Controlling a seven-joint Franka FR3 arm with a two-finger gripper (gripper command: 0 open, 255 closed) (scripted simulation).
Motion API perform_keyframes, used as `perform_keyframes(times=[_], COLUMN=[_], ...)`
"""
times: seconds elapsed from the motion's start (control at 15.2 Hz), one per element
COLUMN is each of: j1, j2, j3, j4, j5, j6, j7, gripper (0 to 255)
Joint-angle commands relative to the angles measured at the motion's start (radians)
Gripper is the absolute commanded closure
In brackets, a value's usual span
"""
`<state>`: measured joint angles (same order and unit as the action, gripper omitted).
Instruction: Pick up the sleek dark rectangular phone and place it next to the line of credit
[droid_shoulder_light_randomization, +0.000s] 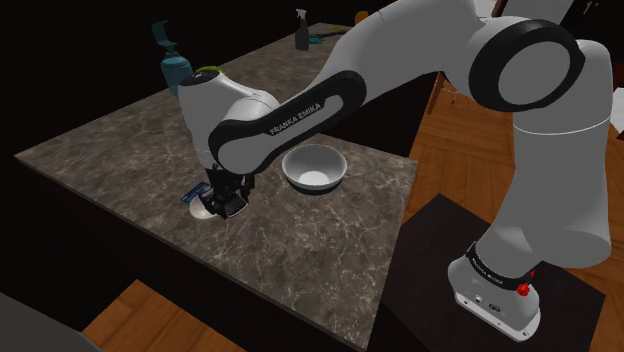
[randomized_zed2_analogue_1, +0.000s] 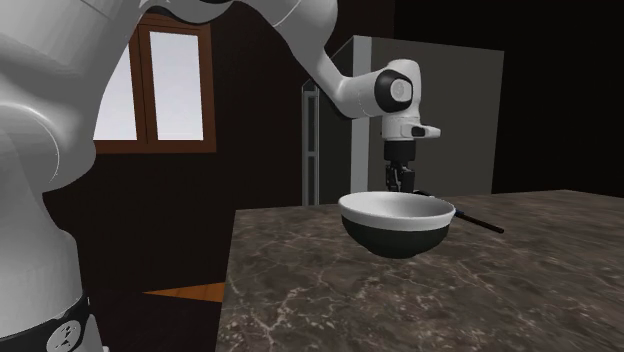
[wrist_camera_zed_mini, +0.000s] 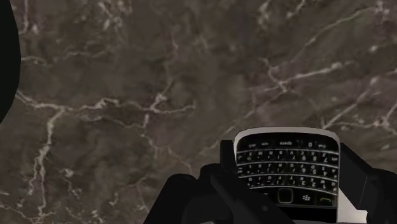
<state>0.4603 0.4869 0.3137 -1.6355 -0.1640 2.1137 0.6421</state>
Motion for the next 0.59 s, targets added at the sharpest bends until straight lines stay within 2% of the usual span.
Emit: perform_keyframes(times=[0.0,0.26,0.33,0.53], j1=[0.000,0.000,0.000,-0.001], j2=[0.004,0.004,0.004,0.004], j3=[-0.001,-0.001,-0.001,-0.001], j4=[-0.001,-0.001,-0.001,-0.002], j5=[-0.001,-0.001,-0.001,-0.001], j6=[0.003,0.003,0.003,0.003], j7=[0.001,0.001,0.001,0.001], gripper=[255,255,0,0])
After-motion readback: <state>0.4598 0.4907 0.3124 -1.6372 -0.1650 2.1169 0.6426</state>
